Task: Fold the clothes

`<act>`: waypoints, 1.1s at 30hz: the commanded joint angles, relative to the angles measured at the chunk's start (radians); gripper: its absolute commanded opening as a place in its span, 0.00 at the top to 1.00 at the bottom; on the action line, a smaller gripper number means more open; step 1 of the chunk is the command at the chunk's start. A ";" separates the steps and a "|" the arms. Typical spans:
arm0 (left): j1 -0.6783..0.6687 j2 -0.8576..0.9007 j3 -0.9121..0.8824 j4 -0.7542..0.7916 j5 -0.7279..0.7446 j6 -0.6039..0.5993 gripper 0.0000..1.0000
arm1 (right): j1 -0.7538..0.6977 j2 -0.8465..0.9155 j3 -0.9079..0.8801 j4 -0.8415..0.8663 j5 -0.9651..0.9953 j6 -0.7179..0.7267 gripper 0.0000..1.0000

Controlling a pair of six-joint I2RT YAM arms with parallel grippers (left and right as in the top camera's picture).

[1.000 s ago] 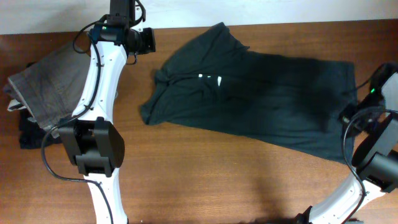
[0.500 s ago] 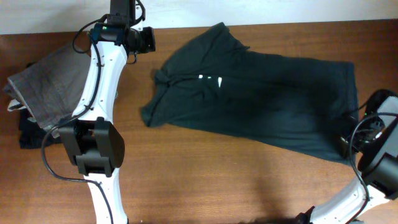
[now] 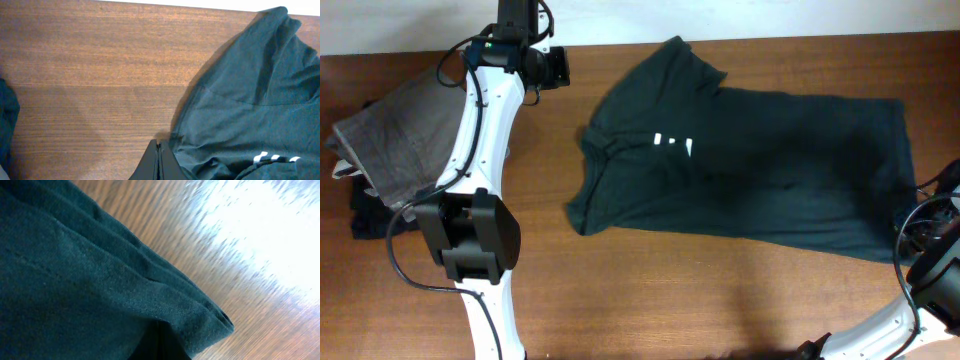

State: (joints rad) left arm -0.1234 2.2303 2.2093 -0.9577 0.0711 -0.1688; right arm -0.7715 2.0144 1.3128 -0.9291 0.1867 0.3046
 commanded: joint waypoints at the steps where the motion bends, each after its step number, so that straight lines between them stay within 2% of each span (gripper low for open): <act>1: -0.008 0.000 0.001 -0.005 -0.007 -0.002 0.99 | -0.027 0.051 0.014 0.016 0.024 -0.011 0.96; 5: -0.035 0.000 0.001 0.016 -0.007 0.003 0.99 | -0.019 0.050 0.148 -0.068 -0.130 -0.097 0.96; 9: -0.066 0.002 0.001 0.064 -0.007 0.005 0.99 | 0.009 0.049 0.383 -0.237 -0.221 -0.112 0.96; 13: -0.099 0.025 0.000 0.145 -0.006 0.006 0.99 | 0.060 0.049 0.585 -0.355 -0.237 -0.160 0.96; 16: -0.130 0.066 0.000 0.209 0.002 0.006 0.99 | 0.095 0.049 0.652 -0.377 -0.236 -0.170 0.92; 17: -0.139 0.084 0.000 0.226 0.007 0.008 0.99 | 0.105 0.049 0.655 -0.377 -0.236 -0.170 0.88; 18: -0.151 0.106 0.000 0.250 0.021 0.031 0.99 | 0.114 0.049 0.655 -0.377 -0.236 -0.170 0.76; 20: -0.167 0.142 0.000 0.278 0.021 0.066 0.99 | 0.129 0.051 0.650 -0.377 -0.236 -0.170 0.63; 23: -0.181 0.198 0.000 0.314 0.019 0.108 0.99 | 0.146 0.052 0.640 -0.376 -0.236 -0.170 0.62; 25: -0.182 0.227 0.000 0.328 0.019 0.111 0.99 | 0.152 0.052 0.640 -0.377 -0.236 -0.169 0.51; 26: -0.182 0.244 0.000 0.340 0.019 0.111 0.99 | 0.156 0.052 0.640 -0.377 -0.236 -0.170 0.34; 27: -0.181 0.255 0.000 0.352 0.019 0.111 0.99 | 0.157 0.052 0.640 -0.376 -0.236 -0.170 0.01; 33: -0.181 0.324 0.000 0.410 0.019 0.111 0.99 | 0.157 0.052 0.640 -0.375 -0.237 -0.169 0.01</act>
State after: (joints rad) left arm -0.3096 2.5263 2.2078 -0.5587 0.0792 -0.0811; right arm -0.6216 2.0739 1.9568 -1.3048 -0.0471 0.1341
